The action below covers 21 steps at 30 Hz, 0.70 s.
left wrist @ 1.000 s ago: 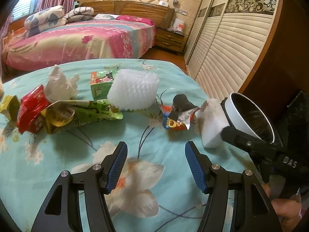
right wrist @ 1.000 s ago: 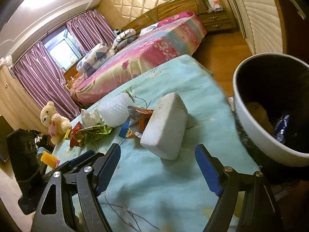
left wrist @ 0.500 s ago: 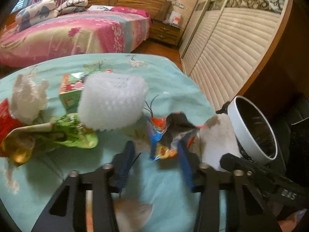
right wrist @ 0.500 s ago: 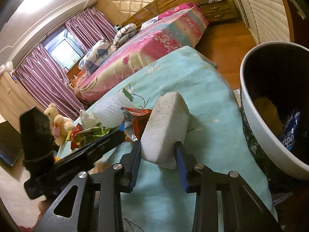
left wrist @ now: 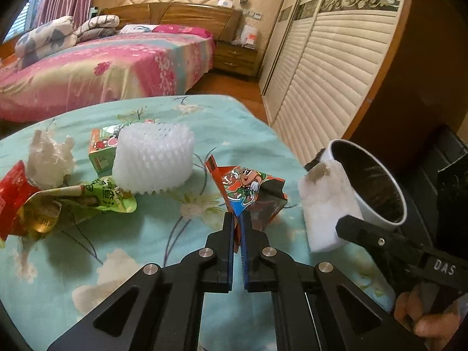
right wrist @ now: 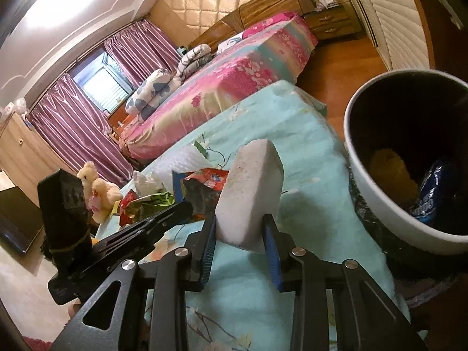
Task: Collect trash
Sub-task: 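Carry the wrapper and foam block with both tools over the trash bin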
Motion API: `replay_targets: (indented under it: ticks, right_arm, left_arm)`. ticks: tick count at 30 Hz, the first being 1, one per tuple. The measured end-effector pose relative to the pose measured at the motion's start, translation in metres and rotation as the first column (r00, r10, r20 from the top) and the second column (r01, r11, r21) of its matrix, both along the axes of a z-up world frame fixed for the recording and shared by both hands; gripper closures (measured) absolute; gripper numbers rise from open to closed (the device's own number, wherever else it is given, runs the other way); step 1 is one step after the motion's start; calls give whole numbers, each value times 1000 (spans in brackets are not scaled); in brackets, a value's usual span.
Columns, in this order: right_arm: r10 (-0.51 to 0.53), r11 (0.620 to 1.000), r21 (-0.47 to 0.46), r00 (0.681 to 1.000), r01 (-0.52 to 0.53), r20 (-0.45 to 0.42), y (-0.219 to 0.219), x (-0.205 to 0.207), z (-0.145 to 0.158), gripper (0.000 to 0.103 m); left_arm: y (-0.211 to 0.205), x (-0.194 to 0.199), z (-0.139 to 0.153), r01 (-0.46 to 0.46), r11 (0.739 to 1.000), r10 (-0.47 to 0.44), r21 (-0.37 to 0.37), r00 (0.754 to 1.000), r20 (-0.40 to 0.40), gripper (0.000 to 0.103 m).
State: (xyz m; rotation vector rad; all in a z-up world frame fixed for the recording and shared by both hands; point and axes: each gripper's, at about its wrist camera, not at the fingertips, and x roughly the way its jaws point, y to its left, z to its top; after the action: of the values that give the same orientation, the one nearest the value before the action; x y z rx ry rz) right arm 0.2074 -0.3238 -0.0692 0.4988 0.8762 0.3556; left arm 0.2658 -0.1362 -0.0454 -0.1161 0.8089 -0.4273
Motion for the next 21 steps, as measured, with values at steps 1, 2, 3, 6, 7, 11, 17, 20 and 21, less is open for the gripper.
replay_targets:
  ticks: [1,2,3,6,7,11,17,20,21]
  right_arm:
    - [-2,1000,-3,1000,2,5,-2,-2,3,72]
    - [-5,1000,-4,1000,5,10,-3,-4,5,72]
    - [-8,1000,-5,1000,8,15,-5,-6,7,72]
    - [-19,1000,-8,999,19,26,-12,-11,11,72]
    - [-25,1000,-10,999,25,31,-14,-13,12,72]
    - [-49,999,-10,998,50,43,-25,-19,17,72]
    - [-95,995,-21,994,97,61,-44,-28,24,72]
    - [-120,992,-21,991,122,64,-56,-32,25,72]
    - [-127,991,-23,990,129,65,-59,-32,25,72]
  left_arm:
    - [0,-5,3,5,1000,-5,-7,1000,5,101]
    - [0,-8,4,9,1000,-9,-10,1000,8,101]
    - [-1,-12,6,14,1000,-14,-13,1000,12,101]
    - [-6,-20,11,36,999,-36,-22,999,20,101]
    - [-9,-23,14,46,999,-45,-25,999,24,101]
    - [-15,-29,18,76,996,-75,-34,997,34,101]
    - [-30,-33,21,116,992,-115,-40,992,43,101]
    - [-37,-33,22,132,990,-130,-42,991,43,101]
    - [-40,-33,22,136,990,-134,-43,990,44,101]
